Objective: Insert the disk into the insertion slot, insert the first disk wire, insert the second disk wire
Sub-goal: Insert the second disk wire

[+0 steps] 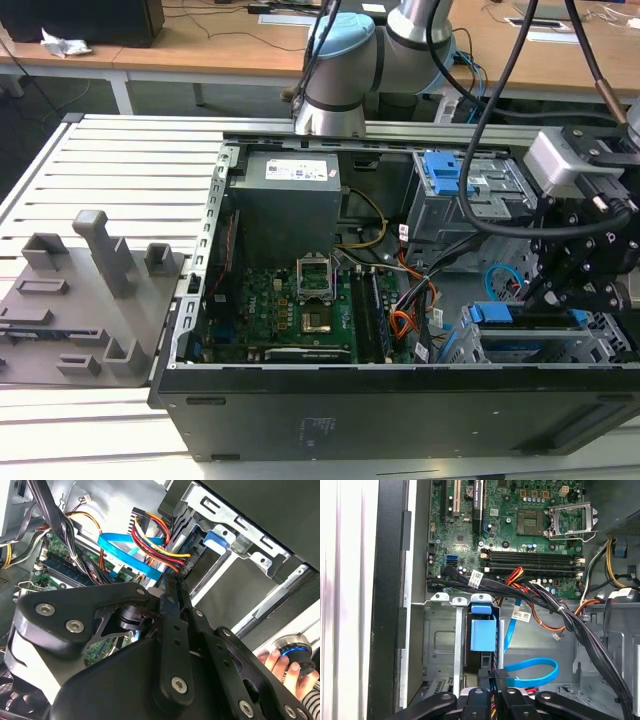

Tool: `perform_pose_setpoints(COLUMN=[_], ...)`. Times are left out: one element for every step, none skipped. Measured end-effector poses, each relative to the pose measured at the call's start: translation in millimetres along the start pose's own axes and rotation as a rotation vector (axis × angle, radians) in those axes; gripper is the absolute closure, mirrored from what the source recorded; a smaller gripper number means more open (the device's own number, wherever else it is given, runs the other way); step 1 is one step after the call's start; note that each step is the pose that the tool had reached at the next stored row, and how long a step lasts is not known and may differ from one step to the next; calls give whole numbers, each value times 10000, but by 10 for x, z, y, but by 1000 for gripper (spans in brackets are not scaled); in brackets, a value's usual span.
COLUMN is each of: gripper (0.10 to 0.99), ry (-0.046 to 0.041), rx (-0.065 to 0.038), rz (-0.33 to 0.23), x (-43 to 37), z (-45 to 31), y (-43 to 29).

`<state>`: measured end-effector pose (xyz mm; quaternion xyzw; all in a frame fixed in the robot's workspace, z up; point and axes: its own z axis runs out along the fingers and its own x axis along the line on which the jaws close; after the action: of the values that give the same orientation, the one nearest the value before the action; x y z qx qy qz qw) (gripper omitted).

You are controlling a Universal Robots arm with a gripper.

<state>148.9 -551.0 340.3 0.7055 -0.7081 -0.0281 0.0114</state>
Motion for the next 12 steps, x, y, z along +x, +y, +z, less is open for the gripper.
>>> perform_pose_setpoints(gripper=[925, 925, 925, 925, 918, 918, 851, 851, 851, 851, 851, 851], ry=[0, -3, -9, -13, -26, -17, -12, -10, -8, -8, -8, -10], rx=[1, 1, 0, 1, 1, 1, 0, 1, 1, 1, 1, 0], rz=[0, 0, -1, 0, -1, 0, 0, -1, 0, 0, 0, 0], x=[0, 1, 0, 0, 1, 1, 1, 2, 2, 1, 0, 0], z=[2, 4, 7, 9, 16, 13, 10, 10, 4, -11, -53, -78], y=[0, 0, -1, 0, -1, -1, 0, -1, 0, 1, 3, 5])
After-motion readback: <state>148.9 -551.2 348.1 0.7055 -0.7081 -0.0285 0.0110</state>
